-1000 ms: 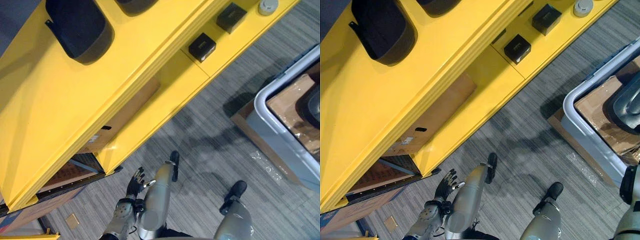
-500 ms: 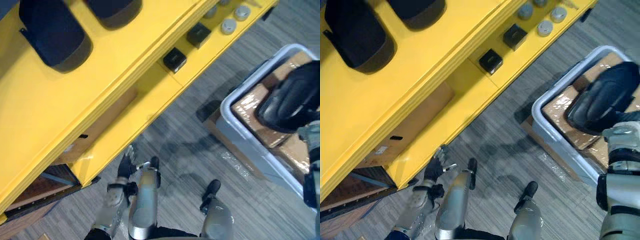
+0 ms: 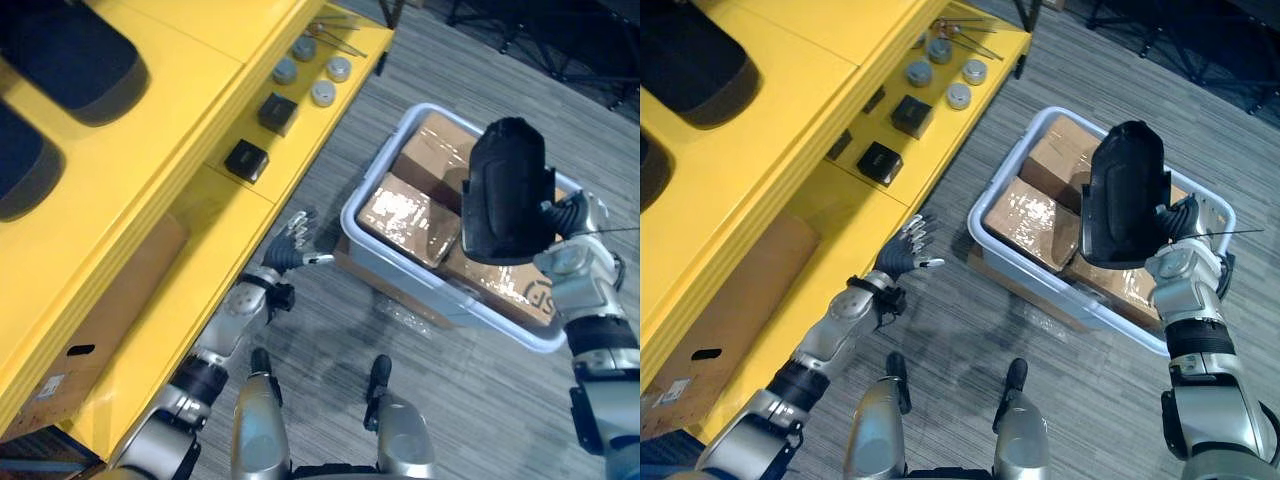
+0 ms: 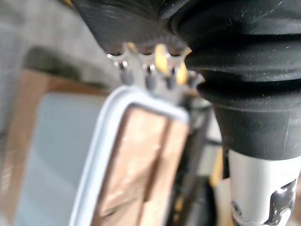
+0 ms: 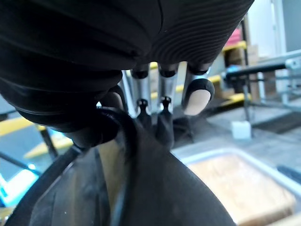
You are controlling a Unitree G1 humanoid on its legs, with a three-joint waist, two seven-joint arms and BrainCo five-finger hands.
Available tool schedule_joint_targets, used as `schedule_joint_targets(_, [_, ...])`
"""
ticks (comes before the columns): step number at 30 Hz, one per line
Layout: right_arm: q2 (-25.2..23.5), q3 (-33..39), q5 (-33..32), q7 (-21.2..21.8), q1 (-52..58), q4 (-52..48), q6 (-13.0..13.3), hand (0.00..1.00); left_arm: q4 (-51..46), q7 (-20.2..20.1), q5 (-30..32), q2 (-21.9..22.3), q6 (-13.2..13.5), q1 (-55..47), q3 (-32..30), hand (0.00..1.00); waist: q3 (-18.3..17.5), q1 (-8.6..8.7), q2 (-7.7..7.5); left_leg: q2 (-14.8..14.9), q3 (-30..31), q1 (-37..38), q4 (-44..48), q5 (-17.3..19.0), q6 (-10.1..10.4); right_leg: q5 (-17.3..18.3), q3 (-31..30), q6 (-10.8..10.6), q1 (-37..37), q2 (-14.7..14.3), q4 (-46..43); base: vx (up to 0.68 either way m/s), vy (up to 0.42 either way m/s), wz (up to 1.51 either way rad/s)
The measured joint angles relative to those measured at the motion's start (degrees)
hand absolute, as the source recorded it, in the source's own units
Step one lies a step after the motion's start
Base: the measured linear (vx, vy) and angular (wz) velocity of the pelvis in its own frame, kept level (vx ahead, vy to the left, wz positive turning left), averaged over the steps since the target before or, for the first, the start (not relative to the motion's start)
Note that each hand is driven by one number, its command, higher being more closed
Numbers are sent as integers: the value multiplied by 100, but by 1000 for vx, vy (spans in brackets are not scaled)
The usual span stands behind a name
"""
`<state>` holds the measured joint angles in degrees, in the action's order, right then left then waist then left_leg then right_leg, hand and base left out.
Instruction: Walk over and take plastic housings, then place them on the shelf
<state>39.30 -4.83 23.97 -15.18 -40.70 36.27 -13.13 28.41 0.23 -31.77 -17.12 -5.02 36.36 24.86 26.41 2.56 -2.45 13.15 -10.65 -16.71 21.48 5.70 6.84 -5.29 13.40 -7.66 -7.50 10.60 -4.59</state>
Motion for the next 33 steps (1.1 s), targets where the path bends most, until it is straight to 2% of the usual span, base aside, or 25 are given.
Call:
schedule_joint_targets(1, [9, -76, 57, -33, -166, 0, 93, 100, 210, 55, -113, 18, -207, 240, 142, 0, 0, 46, 0, 12, -75, -46, 0, -17, -4, -52, -82, -7, -105, -8, 1, -54, -7, -20])
schedule_joint_targets(2, [9, -117, 121, -58, -263, 0, 142, 100, 315, 84, -172, 46, -305, 344, 174, 0, 0, 72, 0, 13, -113, -63, 0, -21, -7, -76, -124, -7, -156, -7, 2, -37, 3, -25])
schedule_joint_targets(4, [12, -216, 335, -204, -521, -83, 426, 100, 776, 138, -400, 212, -663, 785, 291, 0, 0, 171, 0, 8, -215, -129, -1, -44, -23, -132, -256, -21, -304, 5, 4, -5, 8, -22])
schedule_joint_targets(6, [12, -224, 403, -296, -587, -167, 587, 100, 854, 148, -525, 281, -754, 937, 296, 0, 0, 197, 0, 6, -253, -138, -8, -45, -24, -146, -289, -28, -349, 9, 4, 12, 1, -11])
schedule_joint_targets(9, [13, -349, 618, -564, -702, -205, 1051, 100, 886, 197, -1072, 326, -765, 1177, 295, 0, 0, 295, 0, -23, -265, -109, -89, -76, -29, -148, -314, -28, -360, 24, 4, 0, 0, 0])
schedule_joint_targets(13, [11, -447, 760, -898, -753, -314, 1661, 100, 955, 229, -1834, 433, -765, 1405, 307, 0, -2, 299, 4, -51, -342, 5, -265, -150, -19, -150, -399, -27, -374, 34, 3, 4, -4, -4])
schedule_joint_targets(19, [-28, -571, 885, -1172, -682, -474, 2172, 100, 1004, 354, -3099, 628, -732, 1433, 493, 0, -6, 374, 11, -68, -396, 85, -348, -185, -19, -150, -443, -27, -367, 43, 2, 0, -3, -4])
schedule_joint_targets(21, [-202, -577, 900, -1258, -542, -501, 2287, 100, 1016, 381, -3480, 817, -641, 1433, 523, 0, -6, 388, 11, -68, -412, 139, -362, -189, -16, -149, -461, -27, -335, 43, -3, -8, 4, -2])
schedule_joint_targets(26, [-368, -832, 1110, -1324, -81, -755, 2574, 100, 1113, 395, -3812, 1063, -184, 1441, 526, 0, -58, 430, 109, -71, -424, 170, -408, -221, -13, -140, -481, -23, -331, 41, -13, -3, 1, -1])
schedule_joint_targets(28, [-508, -932, 1148, -1331, 98, -792, 2639, 100, 1113, 384, -4026, 1122, 42, 1440, 530, 0, -90, 431, 168, -74, -425, 186, -454, -257, -9, -136, -481, -20, -334, 37, -15, 0, 0, 0])
schedule_joint_targets(30, [-659, -1050, 1259, -1345, 223, -798, 2707, 100, 1137, 374, -4244, 1173, 343, 1433, 571, 0, -91, 430, 170, -74, -432, 234, -528, -311, 1, -128, -484, -8, -334, 27, -29, -16, -6, -1])
schedule_joint_targets(33, [-757, -1054, 1276, -1424, 290, -815, 2799, 100, 1229, 366, -4393, 1214, 652, 1415, 575, 0, -91, 430, 170, -75, -439, 251, -542, -318, 4, -123, -495, -3, -334, 27, -45, 0, 0, 0])
